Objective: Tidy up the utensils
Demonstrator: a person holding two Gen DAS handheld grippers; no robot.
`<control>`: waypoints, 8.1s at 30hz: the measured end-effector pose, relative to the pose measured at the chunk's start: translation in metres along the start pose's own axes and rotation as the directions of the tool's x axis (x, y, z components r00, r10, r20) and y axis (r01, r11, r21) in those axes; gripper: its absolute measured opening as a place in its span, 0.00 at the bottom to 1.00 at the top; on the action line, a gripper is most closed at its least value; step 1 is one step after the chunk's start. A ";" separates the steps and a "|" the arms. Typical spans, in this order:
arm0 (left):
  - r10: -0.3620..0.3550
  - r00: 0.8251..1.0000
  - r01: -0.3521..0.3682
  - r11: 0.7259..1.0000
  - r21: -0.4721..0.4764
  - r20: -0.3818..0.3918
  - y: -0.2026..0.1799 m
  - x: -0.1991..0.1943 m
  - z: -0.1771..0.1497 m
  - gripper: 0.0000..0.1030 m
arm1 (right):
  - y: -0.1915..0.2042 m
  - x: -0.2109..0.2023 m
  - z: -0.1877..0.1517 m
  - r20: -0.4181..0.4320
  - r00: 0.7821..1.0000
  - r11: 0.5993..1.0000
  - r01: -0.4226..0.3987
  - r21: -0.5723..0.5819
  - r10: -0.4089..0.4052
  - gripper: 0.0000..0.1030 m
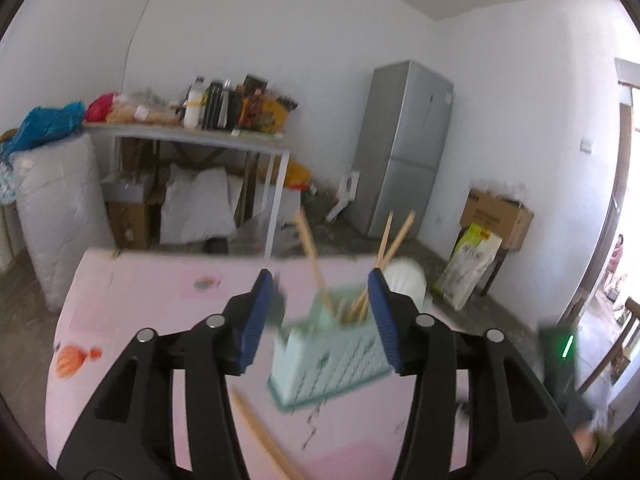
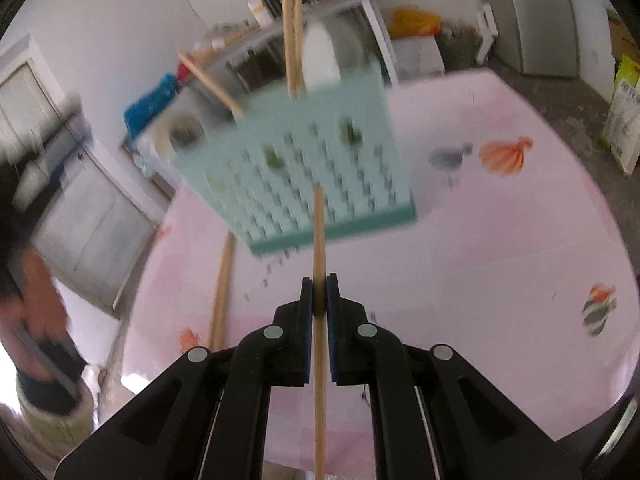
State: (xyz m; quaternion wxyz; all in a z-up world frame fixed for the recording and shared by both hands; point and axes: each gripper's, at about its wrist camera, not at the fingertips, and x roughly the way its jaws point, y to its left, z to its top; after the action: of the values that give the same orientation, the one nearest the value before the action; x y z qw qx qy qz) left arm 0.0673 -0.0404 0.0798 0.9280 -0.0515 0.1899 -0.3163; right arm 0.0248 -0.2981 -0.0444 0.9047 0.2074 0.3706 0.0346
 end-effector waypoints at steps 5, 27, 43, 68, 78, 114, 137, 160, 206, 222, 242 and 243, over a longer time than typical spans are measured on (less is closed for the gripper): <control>0.058 0.983 -0.063 0.998 -0.026 -0.173 0.019 0.006 -0.053 0.50 | 0.018 -0.042 0.036 0.187 0.982 0.998 -0.006 -0.065 0.018 0.07; 0.214 0.881 -0.256 0.966 -0.043 -0.422 0.069 0.040 -0.129 0.50 | 0.092 -0.071 0.156 0.598 0.795 0.959 0.080 -0.271 0.103 0.07; 0.235 0.864 -0.287 0.956 -0.053 -0.445 0.076 0.043 -0.128 0.52 | 0.023 -0.040 0.107 0.461 0.886 0.980 0.136 -0.142 -0.057 0.47; 0.348 0.799 -0.398 0.917 0.001 -0.491 0.084 0.041 -0.127 0.64 | 0.087 0.093 -0.058 -0.242 0.970 0.943 -0.116 -0.313 0.040 0.24; 0.336 0.834 -0.357 0.934 0.036 -0.437 0.064 0.037 -0.121 0.64 | 0.092 0.095 -0.059 -0.251 0.968 0.950 -0.073 -0.303 -0.005 0.07; 0.282 0.803 -0.268 0.958 0.105 -0.524 0.032 0.064 -0.135 0.36 | 0.054 0.058 -0.074 -0.272 0.962 0.983 -0.026 -0.183 -0.026 0.07; 0.223 0.818 -0.229 0.972 0.055 -0.530 0.037 0.054 -0.134 0.05 | 0.016 0.033 -0.076 -0.273 0.961 0.998 0.046 -0.036 -0.054 0.06; 0.157 0.797 -0.177 0.984 0.023 -0.582 0.026 0.058 -0.132 0.20 | 0.011 0.035 -0.076 -0.268 0.963 0.999 0.037 0.000 -0.035 0.07; 0.206 0.814 -0.174 0.979 0.110 -0.543 0.022 0.107 -0.122 0.05 | 0.040 0.085 -0.044 -0.247 0.967 0.993 0.032 -0.117 -0.060 0.09; 0.199 0.816 -0.171 0.980 0.102 -0.543 0.020 0.107 -0.121 0.05 | 0.076 0.100 -0.043 -0.188 0.961 0.935 0.135 -0.329 -0.204 0.14; 0.189 0.819 -0.166 0.982 0.092 -0.541 0.020 0.108 -0.121 0.04 | 0.046 0.079 -0.051 -0.174 0.960 0.947 0.167 -0.276 -0.220 0.06; 0.165 0.821 -0.154 0.986 0.067 -0.547 0.022 0.109 -0.120 0.04 | 0.045 0.078 -0.051 -0.174 0.961 0.949 0.165 -0.269 -0.217 0.06</control>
State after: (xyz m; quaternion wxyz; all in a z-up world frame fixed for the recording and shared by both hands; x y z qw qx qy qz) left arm 0.1128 -0.0860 -0.0700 0.8577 0.0669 0.4493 -0.2411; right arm 0.0506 -0.2226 -0.1107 0.8804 0.0495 0.4713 0.0139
